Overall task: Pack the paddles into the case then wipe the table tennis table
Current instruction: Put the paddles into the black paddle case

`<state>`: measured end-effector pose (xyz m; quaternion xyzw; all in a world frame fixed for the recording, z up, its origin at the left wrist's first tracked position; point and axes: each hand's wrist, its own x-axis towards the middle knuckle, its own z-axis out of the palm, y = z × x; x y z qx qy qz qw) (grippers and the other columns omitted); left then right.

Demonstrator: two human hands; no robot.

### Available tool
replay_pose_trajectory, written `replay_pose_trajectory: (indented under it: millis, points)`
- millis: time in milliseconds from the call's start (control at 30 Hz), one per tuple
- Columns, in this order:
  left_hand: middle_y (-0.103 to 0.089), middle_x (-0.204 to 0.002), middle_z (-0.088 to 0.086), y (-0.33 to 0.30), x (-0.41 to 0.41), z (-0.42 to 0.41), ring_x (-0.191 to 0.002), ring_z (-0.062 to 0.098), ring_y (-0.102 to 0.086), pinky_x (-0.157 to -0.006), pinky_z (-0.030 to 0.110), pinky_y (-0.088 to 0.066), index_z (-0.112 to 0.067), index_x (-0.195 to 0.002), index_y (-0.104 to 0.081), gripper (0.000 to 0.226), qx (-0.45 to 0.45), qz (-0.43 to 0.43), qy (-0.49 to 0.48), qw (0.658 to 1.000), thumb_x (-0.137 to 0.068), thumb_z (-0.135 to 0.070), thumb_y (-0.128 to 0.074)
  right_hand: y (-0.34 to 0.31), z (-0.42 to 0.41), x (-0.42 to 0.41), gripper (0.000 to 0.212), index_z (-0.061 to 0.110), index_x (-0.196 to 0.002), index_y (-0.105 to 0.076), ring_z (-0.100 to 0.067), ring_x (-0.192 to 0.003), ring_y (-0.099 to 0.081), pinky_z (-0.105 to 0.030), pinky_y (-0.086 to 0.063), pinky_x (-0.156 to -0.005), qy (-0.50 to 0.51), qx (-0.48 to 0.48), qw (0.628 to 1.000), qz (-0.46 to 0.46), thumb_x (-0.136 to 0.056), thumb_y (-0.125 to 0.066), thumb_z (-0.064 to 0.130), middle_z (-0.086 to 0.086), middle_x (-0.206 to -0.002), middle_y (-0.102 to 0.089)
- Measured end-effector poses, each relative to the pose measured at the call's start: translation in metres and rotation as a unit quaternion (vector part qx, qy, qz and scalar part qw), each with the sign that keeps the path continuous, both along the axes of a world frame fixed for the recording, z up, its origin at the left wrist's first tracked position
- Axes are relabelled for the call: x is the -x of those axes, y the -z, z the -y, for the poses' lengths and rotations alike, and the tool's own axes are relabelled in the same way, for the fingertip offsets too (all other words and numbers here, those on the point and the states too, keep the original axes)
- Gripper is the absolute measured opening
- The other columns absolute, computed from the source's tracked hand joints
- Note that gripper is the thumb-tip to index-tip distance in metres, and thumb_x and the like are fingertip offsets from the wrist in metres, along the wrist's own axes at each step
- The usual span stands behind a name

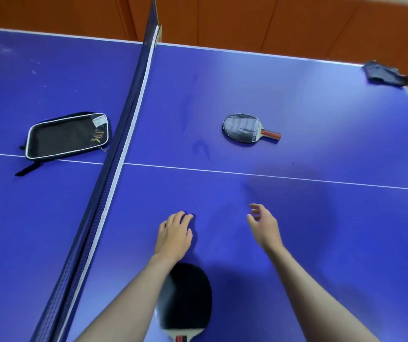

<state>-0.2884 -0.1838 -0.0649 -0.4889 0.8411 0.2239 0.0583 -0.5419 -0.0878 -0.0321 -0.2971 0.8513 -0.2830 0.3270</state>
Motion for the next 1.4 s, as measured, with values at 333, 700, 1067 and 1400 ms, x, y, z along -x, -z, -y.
replay_pose_trajectory:
  millis: [333, 700, 1067, 1400]
  points:
    - [-0.056, -0.150, 0.001, 0.055, 0.005, 0.014, -0.137, 0.027, -0.051, -0.118, 0.048, -0.034, -0.030, -0.149, -0.056, 0.048, 0.152, -0.066, 0.047, 0.985, -0.104, -0.033, -0.038, 0.026, 0.129, 0.093, 0.053, 0.018, -0.147, -0.047, -0.032, -0.129, -0.044, -0.047, -0.048, -0.094, -0.080, 0.006, 0.982, -0.169, -0.095, -0.057, 0.011, -0.009, -0.138, -0.053]
    - [-0.053, -0.153, 0.001, 0.063, 0.001, 0.013, -0.139, 0.025, -0.051, -0.120, 0.048, -0.031, -0.030, -0.148, -0.056, 0.049, 0.189, -0.092, 0.038, 0.977, -0.102, -0.032, -0.040, 0.055, 0.231, 0.191, 0.080, 0.014, -0.164, -0.015, -0.023, -0.160, 0.000, -0.063, -0.013, -0.124, -0.093, -0.082, 0.957, -0.261, -0.095, -0.054, 0.005, -0.004, -0.174, -0.006]
    - [-0.053, -0.153, 0.001, 0.062, 0.003, 0.014, -0.138, 0.024, -0.051, -0.118, 0.049, -0.034, -0.030, -0.148, -0.057, 0.049, 0.193, -0.094, 0.038, 0.976, -0.102, -0.033, -0.040, 0.055, 0.230, 0.197, 0.017, -0.001, -0.108, -0.061, -0.043, -0.114, -0.049, -0.048, -0.044, -0.086, -0.135, -0.077, 0.930, -0.333, -0.092, -0.057, 0.000, -0.024, -0.119, -0.050]
    - [-0.049, -0.157, 0.002, 0.056, 0.000, 0.011, -0.142, 0.024, -0.047, -0.122, 0.055, -0.027, -0.027, -0.145, -0.060, 0.058, 0.165, -0.083, 0.041, 0.982, -0.096, -0.055, -0.047, 0.008, 0.134, 0.104, 0.016, -0.005, -0.094, -0.060, -0.043, -0.096, -0.055, -0.044, -0.043, -0.082, -0.088, -0.025, 0.969, -0.230, -0.101, -0.056, 0.009, -0.023, -0.109, -0.050]
